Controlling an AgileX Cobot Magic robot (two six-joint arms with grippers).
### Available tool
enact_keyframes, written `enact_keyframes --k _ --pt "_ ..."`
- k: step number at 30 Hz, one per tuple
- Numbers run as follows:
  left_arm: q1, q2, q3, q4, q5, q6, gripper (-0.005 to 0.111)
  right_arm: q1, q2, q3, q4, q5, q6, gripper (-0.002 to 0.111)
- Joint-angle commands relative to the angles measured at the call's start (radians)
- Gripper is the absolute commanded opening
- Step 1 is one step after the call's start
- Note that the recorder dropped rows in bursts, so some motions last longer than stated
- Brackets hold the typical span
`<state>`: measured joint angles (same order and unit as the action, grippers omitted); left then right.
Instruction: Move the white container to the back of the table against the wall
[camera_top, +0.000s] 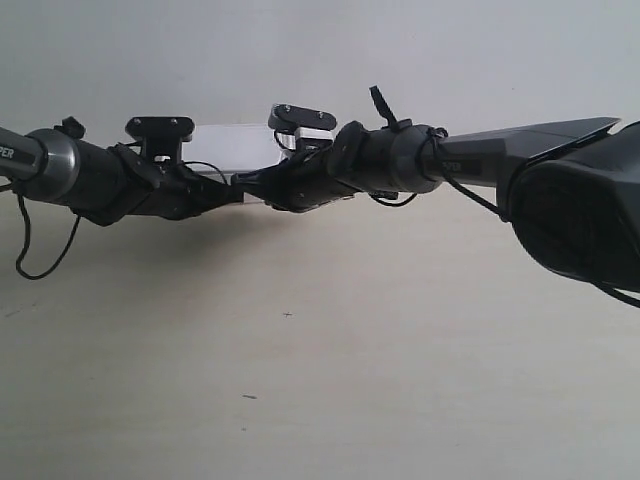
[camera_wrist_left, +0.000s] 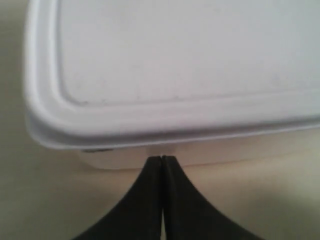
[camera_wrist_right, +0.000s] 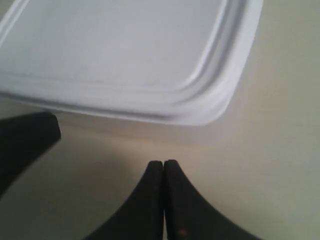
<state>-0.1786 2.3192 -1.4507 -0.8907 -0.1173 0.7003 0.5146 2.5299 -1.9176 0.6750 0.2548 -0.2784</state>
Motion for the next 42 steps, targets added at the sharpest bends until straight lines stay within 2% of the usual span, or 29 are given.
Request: enact_keyframes --k 1,6,18,28,36,42 --pt "0.041 -0.004 -0.01 -0.009 0.025 -0.004 0.0 -0.01 -0.028 -0.007 -0.072 0.114 -0.007 0.0" --pt "0.041 -0.004 -0.027 -0.009 0.061 -0.004 0.0 -0.01 -0.05 -0.007 -0.115 0.198 -0.01 0.0" --pt "0.012 0.018 -0.127 -0.011 0.124 -0.004 0.0 -0.01 -0.124 -0.007 -0.368 0.348 -0.008 0.0" --pt "-0.007 0.098 -0.232 -0.011 0.155 -0.004 0.0 -0.01 -0.181 -0.007 -0.41 0.435 -0.01 0.0" --pt "-0.007 0.107 -0.28 -0.016 0.117 -0.004 0.0 -0.01 -0.218 -0.007 -0.43 0.453 -0.01 0.0" --pt "-0.011 0.152 -0.345 -0.035 0.165 -0.006 0.0 -0.01 -0.218 -0.007 -0.43 0.471 -0.01 0.0"
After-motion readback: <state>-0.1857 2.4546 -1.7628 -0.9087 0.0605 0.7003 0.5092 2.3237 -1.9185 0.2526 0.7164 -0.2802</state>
